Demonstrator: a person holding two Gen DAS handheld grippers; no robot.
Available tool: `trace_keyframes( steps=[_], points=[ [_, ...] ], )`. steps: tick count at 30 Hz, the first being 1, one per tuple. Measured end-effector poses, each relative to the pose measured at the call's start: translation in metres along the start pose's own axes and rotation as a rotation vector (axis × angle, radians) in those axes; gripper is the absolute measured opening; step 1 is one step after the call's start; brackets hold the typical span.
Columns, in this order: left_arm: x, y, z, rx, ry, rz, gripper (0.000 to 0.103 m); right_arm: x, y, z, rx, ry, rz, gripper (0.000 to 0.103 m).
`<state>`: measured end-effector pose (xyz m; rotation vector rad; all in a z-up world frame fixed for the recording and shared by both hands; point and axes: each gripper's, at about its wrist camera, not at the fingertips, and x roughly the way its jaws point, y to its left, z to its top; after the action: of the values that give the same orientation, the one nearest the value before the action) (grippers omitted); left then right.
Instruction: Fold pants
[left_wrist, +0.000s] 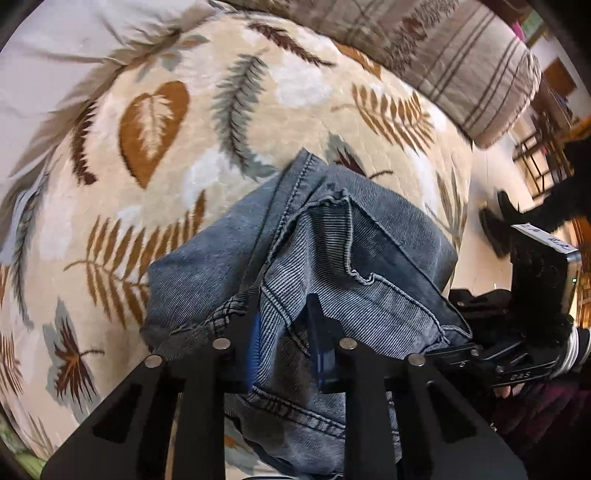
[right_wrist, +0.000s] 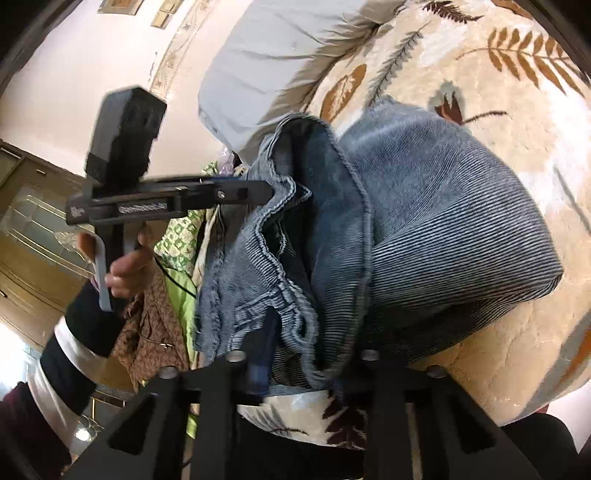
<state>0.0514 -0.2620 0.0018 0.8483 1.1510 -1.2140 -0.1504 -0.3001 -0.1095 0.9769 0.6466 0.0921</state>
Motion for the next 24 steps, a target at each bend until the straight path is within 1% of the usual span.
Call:
trace_keyframes(
  steps=[1, 5, 7, 8, 9, 10, 12, 14, 16, 18, 19, 20, 21, 24],
  points=[
    [-0.006, -0.002, -0.003, -0.005, -0.016, 0.007, 0.019, -0.004, 0.004, 0.001, -0.008, -0.007, 0.01, 0.017],
    [-0.023, -0.01, -0.007, -0.035, -0.072, 0.033, 0.018, -0.018, 0.016, 0.007, -0.036, -0.021, 0.036, 0.016],
    [-0.028, -0.013, -0.009, -0.041, -0.083, 0.051, 0.018, -0.018, 0.019, 0.011, -0.043, 0.011, 0.045, 0.017],
    [-0.027, -0.015, -0.01, -0.04, -0.087, 0.052, 0.018, -0.014, 0.018, 0.013, -0.049, 0.064, 0.012, 0.017],
    [-0.026, -0.016, -0.011, -0.041, -0.092, 0.048, 0.018, -0.013, 0.014, 0.013, -0.045, 0.069, -0.033, 0.017],
    [-0.024, -0.016, -0.012, -0.042, -0.095, 0.047, 0.018, -0.013, 0.011, 0.012, -0.035, 0.073, -0.053, 0.02],
    [-0.019, -0.016, -0.014, -0.054, -0.088, 0.048, 0.018, -0.011, 0.008, 0.008, -0.037, 0.106, -0.076, 0.021],
    [-0.014, -0.015, -0.013, -0.067, -0.081, 0.057, 0.018, -0.016, 0.014, 0.008, -0.074, 0.089, -0.109, 0.024],
    [-0.011, -0.013, -0.012, -0.072, -0.074, 0.056, 0.018, -0.025, 0.019, 0.01, -0.108, 0.066, -0.11, 0.026],
    [-0.011, -0.012, -0.01, -0.069, -0.069, 0.05, 0.018, -0.034, 0.025, 0.013, -0.141, 0.045, -0.133, 0.039],
    [-0.011, -0.012, -0.01, -0.061, -0.066, 0.047, 0.018, -0.037, 0.025, 0.017, -0.145, 0.031, -0.137, 0.054],
    [-0.011, -0.012, -0.01, -0.052, -0.065, 0.048, 0.018, -0.042, 0.025, 0.019, -0.143, 0.006, -0.138, 0.063],
    [-0.01, -0.013, -0.01, -0.045, -0.064, 0.05, 0.018, -0.046, 0.026, 0.026, -0.138, -0.025, -0.137, 0.065],
    [-0.008, -0.014, -0.008, -0.023, -0.057, 0.046, 0.019, -0.055, 0.023, 0.036, -0.099, -0.07, -0.134, 0.065]
  ],
)
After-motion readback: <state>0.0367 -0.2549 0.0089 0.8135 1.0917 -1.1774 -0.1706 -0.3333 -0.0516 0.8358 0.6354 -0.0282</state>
